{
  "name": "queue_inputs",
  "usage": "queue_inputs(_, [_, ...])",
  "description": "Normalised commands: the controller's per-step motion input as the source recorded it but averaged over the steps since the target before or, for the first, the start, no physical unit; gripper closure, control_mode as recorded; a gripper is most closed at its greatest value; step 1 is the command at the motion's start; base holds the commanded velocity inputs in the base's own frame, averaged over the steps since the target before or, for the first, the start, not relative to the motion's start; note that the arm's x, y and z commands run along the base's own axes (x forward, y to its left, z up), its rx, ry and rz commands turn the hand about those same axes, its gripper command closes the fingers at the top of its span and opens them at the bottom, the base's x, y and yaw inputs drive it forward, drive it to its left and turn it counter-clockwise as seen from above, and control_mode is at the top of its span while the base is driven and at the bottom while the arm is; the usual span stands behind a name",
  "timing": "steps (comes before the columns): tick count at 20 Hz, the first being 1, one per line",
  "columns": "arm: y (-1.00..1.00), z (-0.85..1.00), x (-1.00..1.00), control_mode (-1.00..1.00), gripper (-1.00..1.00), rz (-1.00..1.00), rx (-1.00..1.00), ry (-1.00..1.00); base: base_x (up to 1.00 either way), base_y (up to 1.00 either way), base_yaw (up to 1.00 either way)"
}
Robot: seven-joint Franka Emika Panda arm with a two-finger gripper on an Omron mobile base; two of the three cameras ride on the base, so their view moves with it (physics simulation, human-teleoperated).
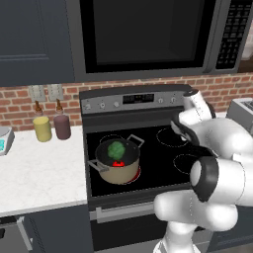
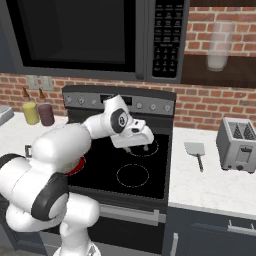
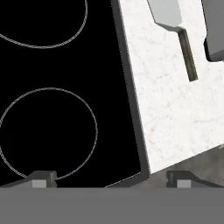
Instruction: Put the tomato and broccoli in the pot. Retrieve the spatula and lightly stir the vegetables in the pot.
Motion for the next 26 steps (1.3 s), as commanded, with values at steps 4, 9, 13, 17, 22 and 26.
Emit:
queue_inputs(4, [-1.0, -0.33, 0.7, -1.0, -1.0, 0.0, 0.0, 0.1, 0.0, 0.0, 0.0])
queue_inputs(9, [-0.78, -0.24, 0.28, -1.0, -1.0, 0.0, 0.0, 0.01, 0.0, 0.0, 0.0])
queue_inputs(13, [-0.15, -0.03, 0.0, -1.0, -1.0, 0.0, 0.0, 0.0, 0.0, 0.0, 0.0])
queue_inputs(17, [0.0, 0.0, 0.0, -1.0, -1.0, 0.0, 0.0, 0.0, 0.0, 0.0, 0.0])
queue_inputs(22, [0.0, -0.05, 0.0, -1.0, -1.0, 0.0, 0.0, 0.0, 0.0, 0.0, 0.0])
queue_inputs(26, [-0.17, -0.24, 0.06, -1.0, -1.0, 0.0, 0.11, -0.01, 0.0, 0.0, 0.0])
